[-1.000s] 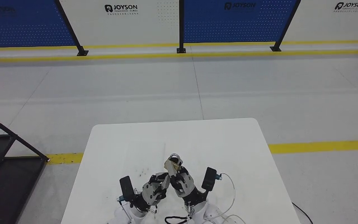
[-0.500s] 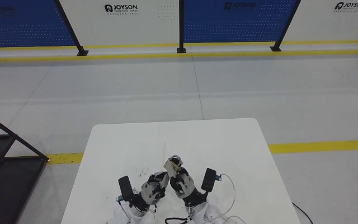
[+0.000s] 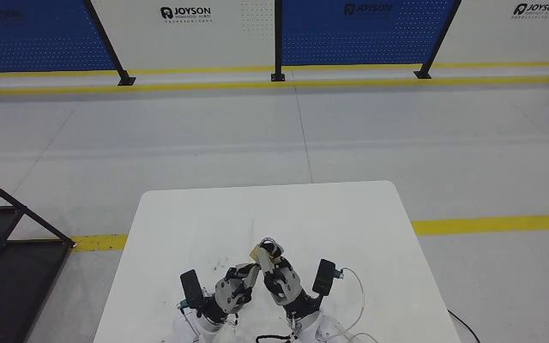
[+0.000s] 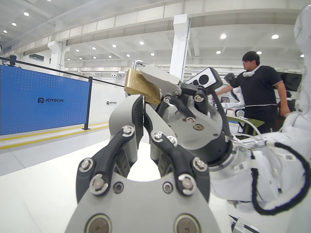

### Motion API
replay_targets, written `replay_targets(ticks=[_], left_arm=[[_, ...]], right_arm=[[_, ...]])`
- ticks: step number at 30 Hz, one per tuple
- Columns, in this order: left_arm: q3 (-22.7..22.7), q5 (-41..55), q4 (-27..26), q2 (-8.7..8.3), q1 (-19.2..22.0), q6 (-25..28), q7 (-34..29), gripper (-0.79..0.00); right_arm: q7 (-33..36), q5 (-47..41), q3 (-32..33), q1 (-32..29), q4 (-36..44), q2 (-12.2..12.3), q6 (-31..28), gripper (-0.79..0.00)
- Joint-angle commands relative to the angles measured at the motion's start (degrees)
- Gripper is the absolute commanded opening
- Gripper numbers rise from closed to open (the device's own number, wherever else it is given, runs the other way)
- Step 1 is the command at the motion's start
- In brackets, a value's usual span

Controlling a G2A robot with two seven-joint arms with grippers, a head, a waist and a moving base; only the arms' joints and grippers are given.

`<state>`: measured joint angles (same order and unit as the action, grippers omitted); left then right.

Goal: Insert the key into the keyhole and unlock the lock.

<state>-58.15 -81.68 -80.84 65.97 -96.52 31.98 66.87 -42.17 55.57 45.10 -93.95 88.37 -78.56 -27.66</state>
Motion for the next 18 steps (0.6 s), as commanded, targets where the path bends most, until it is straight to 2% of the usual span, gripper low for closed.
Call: replay_targets(ticks=[1,18], left_arm=[[0.0,-0.1,0.1,-0.01,0.0,-0.4,0.2,-0.785],[0.1,-3.4,0.7,-0.04,0.2,-7.7,2.8,-0.785]], right_arm=[[0.4,-0.1,0.1,-0.1,0.2,0.1,0.2,-0.785],[2.3,-1.7,-0.1,0.0,0.8,0.2,2.8,-0.785]])
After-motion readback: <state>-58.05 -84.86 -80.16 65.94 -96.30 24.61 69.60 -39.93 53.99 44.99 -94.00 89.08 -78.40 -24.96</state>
